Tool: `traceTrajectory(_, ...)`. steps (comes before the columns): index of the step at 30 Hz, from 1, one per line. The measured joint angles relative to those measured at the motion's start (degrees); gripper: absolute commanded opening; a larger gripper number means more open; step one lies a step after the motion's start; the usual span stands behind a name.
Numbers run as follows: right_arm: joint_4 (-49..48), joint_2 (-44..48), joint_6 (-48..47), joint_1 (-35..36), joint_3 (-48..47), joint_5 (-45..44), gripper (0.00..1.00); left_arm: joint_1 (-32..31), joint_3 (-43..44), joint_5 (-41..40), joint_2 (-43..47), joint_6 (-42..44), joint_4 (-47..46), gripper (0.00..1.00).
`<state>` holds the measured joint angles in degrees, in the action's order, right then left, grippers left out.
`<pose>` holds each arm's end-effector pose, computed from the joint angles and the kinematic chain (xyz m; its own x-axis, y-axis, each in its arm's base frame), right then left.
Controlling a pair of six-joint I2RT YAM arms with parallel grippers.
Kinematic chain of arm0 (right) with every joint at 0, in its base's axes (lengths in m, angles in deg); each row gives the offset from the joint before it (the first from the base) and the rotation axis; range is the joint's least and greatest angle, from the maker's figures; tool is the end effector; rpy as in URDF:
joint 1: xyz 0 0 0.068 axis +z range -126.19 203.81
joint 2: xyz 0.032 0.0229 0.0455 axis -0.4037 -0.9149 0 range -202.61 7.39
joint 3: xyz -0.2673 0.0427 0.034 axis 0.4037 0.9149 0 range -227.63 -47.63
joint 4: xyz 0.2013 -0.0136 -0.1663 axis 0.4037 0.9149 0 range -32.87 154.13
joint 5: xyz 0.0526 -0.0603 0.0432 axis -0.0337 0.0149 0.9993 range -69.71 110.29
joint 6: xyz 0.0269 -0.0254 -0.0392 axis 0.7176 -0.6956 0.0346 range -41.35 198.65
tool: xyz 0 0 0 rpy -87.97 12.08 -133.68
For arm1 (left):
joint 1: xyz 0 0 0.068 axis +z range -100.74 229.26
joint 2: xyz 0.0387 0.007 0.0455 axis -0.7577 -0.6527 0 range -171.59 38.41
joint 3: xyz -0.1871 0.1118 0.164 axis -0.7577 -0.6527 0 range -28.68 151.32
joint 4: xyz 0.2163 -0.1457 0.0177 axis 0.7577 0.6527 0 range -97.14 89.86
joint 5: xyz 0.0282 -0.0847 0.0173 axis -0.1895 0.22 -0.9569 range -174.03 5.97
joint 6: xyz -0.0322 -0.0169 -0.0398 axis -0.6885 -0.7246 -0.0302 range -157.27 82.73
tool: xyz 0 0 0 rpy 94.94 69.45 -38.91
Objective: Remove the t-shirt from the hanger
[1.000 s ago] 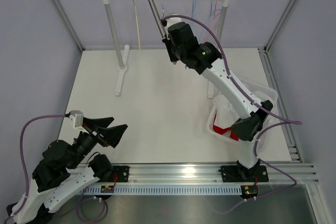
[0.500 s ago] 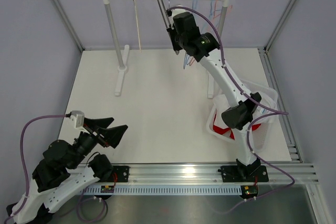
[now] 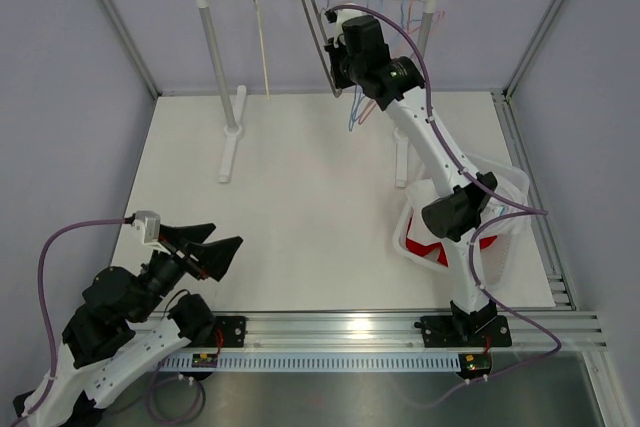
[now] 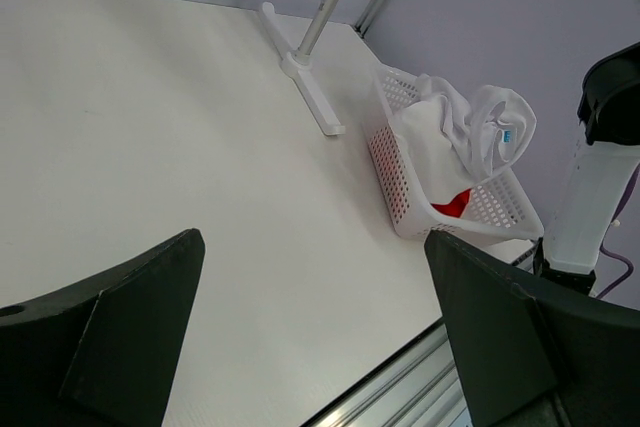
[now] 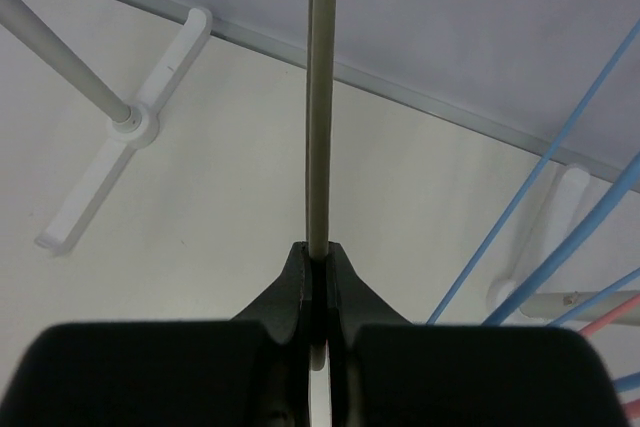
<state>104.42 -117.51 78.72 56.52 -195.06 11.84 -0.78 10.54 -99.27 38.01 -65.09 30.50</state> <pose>0.4014 0.2514 0.4336 -0.3529 -0.2251 -0.9082 -0.4218 0.9047 -0.0603 0.0185 -0.0075 0.3179 -0.2547 -0.3971 -0.8818 0.5108 0.7190 -0.4713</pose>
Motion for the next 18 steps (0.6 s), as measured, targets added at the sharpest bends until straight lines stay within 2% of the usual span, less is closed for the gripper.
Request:
traceTrajectory(5,-2.0,-1.1,0.2,-0.5,0.0,1.2,0.01,0.5,0.0,0.1,0.0,0.3,0.0,0.99)
traceTrajectory(8,-2.4,-1.1,0.9,-0.6,0.1,2.2,0.12,0.8,0.0,0.1,0.0,0.4,0.0,0.99)
traceTrajectory(12,-5.9,0.1,1.7,-0.6,4.3,2.6,0.17,1.1,0.0,0.1,0.0,0.4,0.0,0.99)
traceTrajectory(14,-6.9,0.7,2.1,-0.6,5.6,2.6,0.26,1.3,0.0,0.1,0.0,0.4,0.0,0.99)
traceTrajectory(15,-6.9,0.8,2.3,-0.6,5.8,2.6,0.37,1.4,0.0,0.1,0.0,0.4,0.0,0.99)
traceTrajectory(18,-7.1,2.0,3.1,-0.6,7.0,2.6,0.52,1.9,0.0,0.1,0.0,0.5,0.0,0.99)
